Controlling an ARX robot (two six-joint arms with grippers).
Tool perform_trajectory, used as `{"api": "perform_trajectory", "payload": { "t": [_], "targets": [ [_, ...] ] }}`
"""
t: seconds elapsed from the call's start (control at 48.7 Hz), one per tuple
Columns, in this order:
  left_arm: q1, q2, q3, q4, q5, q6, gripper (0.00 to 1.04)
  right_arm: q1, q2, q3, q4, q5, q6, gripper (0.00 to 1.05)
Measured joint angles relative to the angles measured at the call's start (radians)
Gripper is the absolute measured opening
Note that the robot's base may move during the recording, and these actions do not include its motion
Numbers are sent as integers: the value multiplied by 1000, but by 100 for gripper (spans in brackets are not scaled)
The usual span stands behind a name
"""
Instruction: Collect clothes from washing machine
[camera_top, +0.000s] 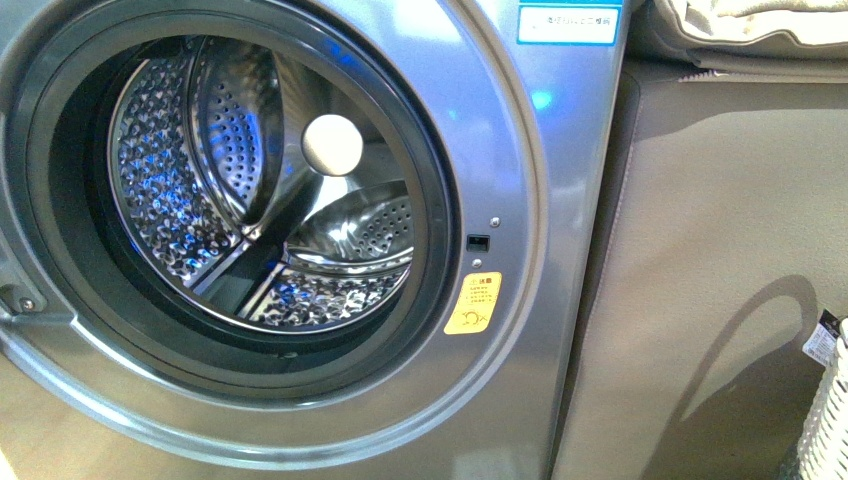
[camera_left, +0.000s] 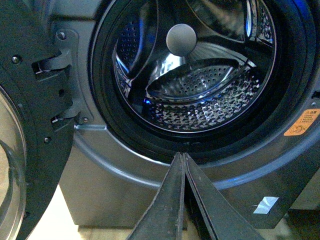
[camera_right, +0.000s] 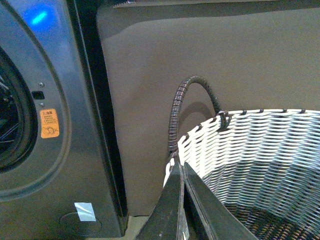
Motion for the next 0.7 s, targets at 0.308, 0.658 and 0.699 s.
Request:
{"api": "perform_trajectory", "payload": {
  "t": [0.308, 0.658, 0.699],
  "targets": [
    [0, -82, -46, -27, 0, 0, 4, 0, 0, 0, 0, 0, 0, 2],
    [0, -272, -50, -219, 0, 0, 4, 0, 0, 0, 0, 0, 0, 2],
    [0, -274, -50, -219, 0, 0, 4, 0, 0, 0, 0, 0, 0, 2]
  ]
}}
